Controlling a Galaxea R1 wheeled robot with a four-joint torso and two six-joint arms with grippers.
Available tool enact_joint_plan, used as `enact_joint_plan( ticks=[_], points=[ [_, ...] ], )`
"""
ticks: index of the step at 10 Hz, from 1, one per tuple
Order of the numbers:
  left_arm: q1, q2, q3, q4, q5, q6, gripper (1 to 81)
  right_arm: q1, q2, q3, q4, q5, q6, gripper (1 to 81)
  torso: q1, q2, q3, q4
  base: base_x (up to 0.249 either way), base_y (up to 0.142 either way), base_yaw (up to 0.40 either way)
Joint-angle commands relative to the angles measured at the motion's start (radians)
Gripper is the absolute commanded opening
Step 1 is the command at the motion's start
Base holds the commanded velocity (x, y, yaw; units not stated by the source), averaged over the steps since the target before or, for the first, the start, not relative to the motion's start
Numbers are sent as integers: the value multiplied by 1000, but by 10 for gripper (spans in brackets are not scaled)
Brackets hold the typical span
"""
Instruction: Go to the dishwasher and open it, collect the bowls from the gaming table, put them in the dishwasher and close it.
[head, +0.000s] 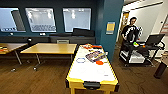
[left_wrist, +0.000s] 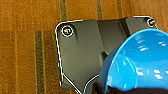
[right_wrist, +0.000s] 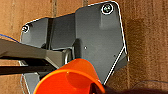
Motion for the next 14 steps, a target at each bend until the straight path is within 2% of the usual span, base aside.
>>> enact_joint_plan(
  ticks=[1, 14],
  points=[
    [-42, 6, -35, 13, 36, 1, 10, 40, -34, -3, -11, -38, 7, 10, 0, 0, 0, 0, -131, 0, 0],
    [-40, 13, -35, 14, 34, 1, 10, 35, -13, 4, -16, -38, 1, 10, 0, -1, 0, 0, -125, 0, 0]
  ],
)
